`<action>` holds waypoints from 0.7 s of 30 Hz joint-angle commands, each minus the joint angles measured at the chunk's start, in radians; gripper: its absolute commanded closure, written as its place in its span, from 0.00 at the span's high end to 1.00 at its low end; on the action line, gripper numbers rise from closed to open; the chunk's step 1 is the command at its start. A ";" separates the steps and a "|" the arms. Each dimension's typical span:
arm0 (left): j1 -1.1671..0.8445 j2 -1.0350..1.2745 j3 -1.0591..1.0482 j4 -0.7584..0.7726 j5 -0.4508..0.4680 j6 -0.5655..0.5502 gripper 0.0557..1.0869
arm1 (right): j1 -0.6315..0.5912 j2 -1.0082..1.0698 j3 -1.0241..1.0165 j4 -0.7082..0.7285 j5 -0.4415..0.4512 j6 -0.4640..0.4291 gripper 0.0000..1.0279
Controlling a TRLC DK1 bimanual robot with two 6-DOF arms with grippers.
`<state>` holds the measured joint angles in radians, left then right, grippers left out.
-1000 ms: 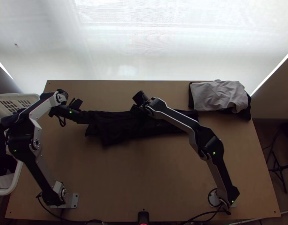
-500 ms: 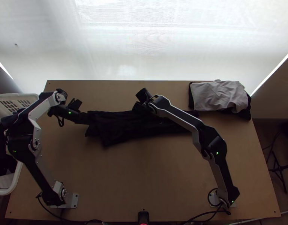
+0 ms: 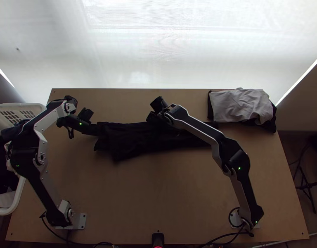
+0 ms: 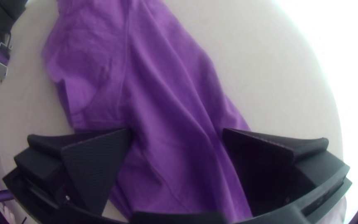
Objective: Fold the t-shirt
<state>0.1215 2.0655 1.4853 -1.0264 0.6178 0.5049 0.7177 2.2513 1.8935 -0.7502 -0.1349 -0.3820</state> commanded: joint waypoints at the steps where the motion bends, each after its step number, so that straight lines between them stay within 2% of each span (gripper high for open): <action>1: -0.019 0.025 0.009 0.035 -0.030 -0.011 0.95 | 0.002 0.016 0.001 0.003 0.000 0.006 0.96; 5: -0.051 0.035 0.012 0.034 -0.018 -0.017 0.95 | 0.006 0.028 0.007 0.014 0.000 0.012 0.96; 11: -0.079 0.054 0.047 -0.012 0.125 -0.025 0.95 | 0.008 0.042 0.022 0.015 0.000 0.020 0.96; 18: -0.120 0.061 0.064 -0.029 0.220 -0.035 0.94 | 0.008 0.048 0.024 0.017 -0.002 0.025 0.96; 21: -0.135 0.077 0.069 -0.029 0.237 -0.042 0.70 | 0.006 0.051 0.030 0.018 0.000 0.028 0.96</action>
<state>0.0212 2.1262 1.5372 -1.0412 0.7864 0.4767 0.7250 2.2948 1.9148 -0.7361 -0.1352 -0.3595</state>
